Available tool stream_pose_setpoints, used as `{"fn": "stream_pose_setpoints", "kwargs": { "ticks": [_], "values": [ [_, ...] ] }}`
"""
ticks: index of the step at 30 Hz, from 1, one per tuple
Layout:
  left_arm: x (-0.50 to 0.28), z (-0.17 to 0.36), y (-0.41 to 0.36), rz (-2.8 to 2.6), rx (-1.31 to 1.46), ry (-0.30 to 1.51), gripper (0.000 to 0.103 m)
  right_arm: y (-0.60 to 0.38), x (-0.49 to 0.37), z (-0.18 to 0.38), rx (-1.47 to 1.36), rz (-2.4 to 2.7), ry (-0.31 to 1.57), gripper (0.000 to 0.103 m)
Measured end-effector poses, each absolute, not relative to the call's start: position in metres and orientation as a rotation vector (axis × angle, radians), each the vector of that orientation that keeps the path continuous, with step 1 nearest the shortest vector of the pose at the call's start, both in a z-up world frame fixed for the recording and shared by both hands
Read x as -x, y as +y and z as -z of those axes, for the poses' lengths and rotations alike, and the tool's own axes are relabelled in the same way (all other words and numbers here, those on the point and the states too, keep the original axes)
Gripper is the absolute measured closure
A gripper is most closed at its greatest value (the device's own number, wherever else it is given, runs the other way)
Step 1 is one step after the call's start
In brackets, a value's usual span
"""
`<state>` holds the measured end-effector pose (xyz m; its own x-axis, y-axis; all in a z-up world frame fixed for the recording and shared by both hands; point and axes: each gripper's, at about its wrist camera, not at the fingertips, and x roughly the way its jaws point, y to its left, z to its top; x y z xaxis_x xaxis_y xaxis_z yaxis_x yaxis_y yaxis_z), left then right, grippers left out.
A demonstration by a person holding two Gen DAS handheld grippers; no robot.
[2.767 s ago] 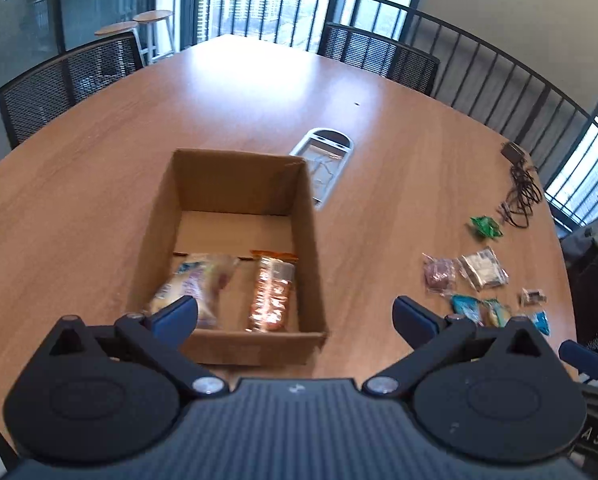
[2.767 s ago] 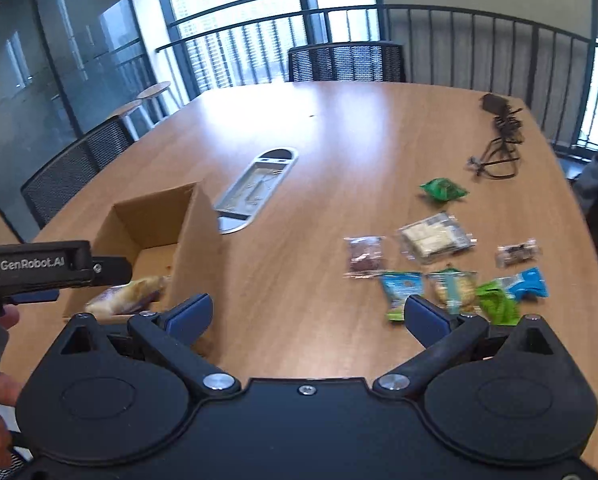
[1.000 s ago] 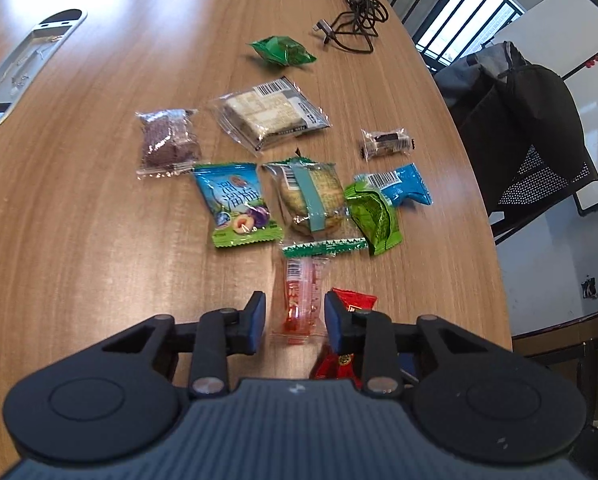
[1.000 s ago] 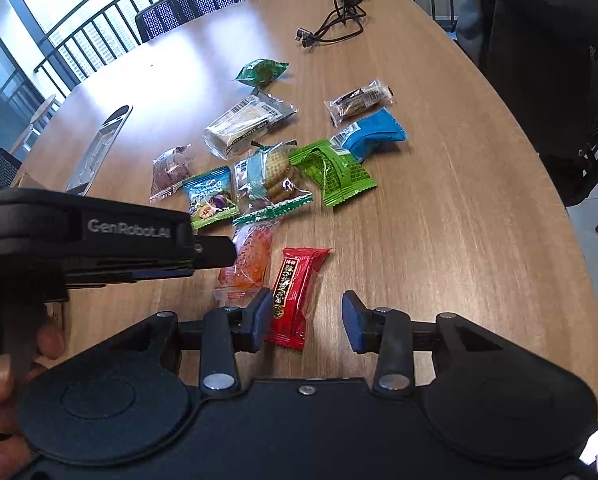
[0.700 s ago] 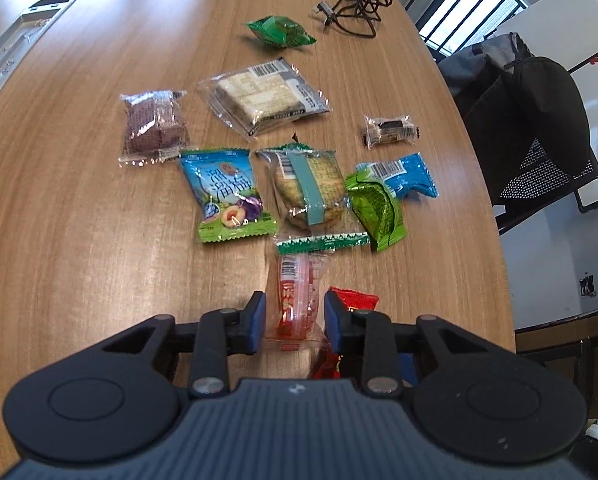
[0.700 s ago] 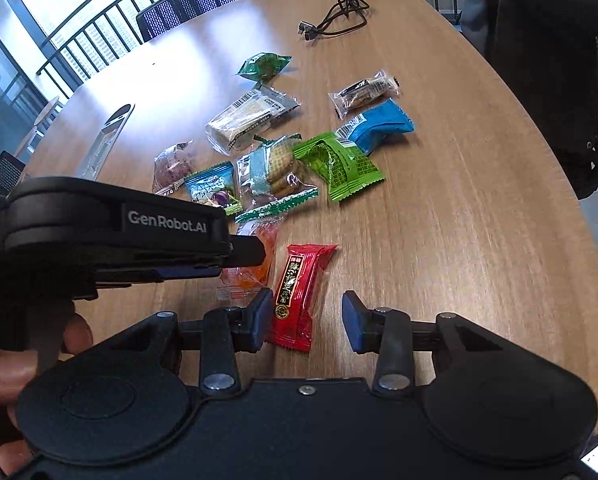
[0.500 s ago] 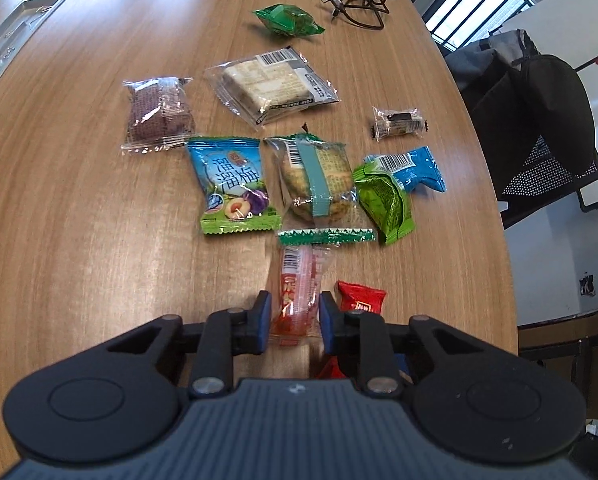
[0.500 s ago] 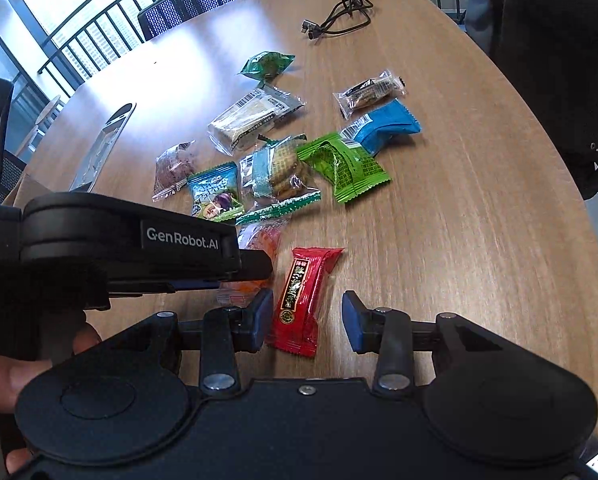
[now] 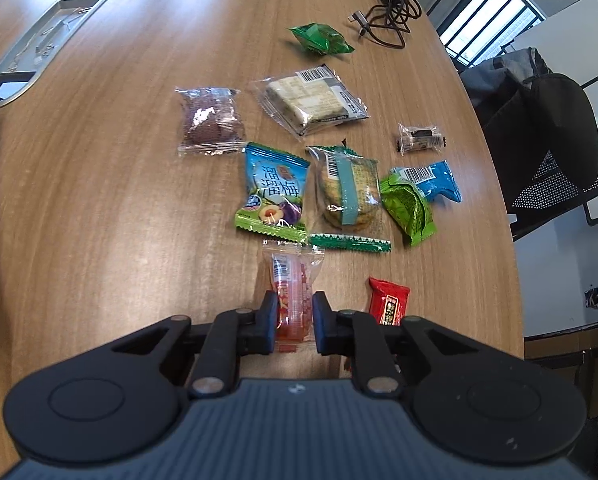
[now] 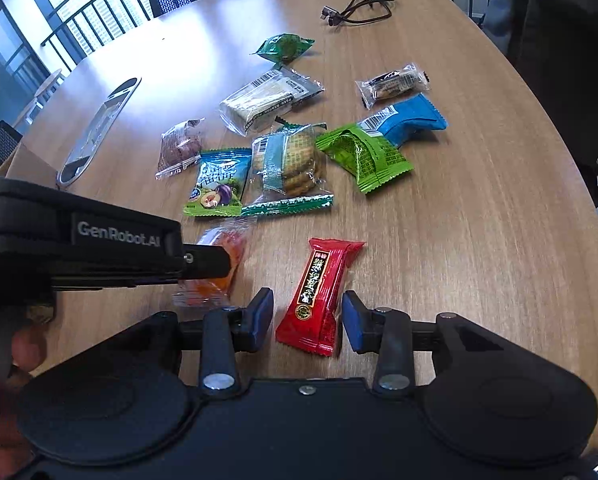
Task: Organize snacks
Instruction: 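Grasp the clear jelly pack with the left tool while the right tool grasps the red wrapped snack, then carry both held snacks over to the cardboard box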
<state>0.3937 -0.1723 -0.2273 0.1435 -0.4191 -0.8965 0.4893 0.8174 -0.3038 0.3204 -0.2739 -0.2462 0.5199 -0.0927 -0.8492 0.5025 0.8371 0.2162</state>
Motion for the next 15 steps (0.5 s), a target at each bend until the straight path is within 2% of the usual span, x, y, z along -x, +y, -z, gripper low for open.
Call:
{"fn": "stream_pose_setpoints", "kwargs": {
  "ticks": [1, 4, 15],
  "values": [
    [-0.394, 0.226, -0.170, 0.652, -0.062, 1.266, 0.086, -0.274, -0.320, 0.246, -0.469, 0.375, 0.970, 0.075],
    [-0.392, 0.221, -0.163, 0.650, -0.054, 1.258, 0.086, -0.273, -0.319, 0.244, -0.454, 0.379, 0.984, 0.078],
    [-0.382, 0.199, -0.140, 0.658, -0.009, 1.209, 0.086, -0.261, -0.312, 0.212, -0.419, 0.357, 0.910, 0.080]
  ]
}}
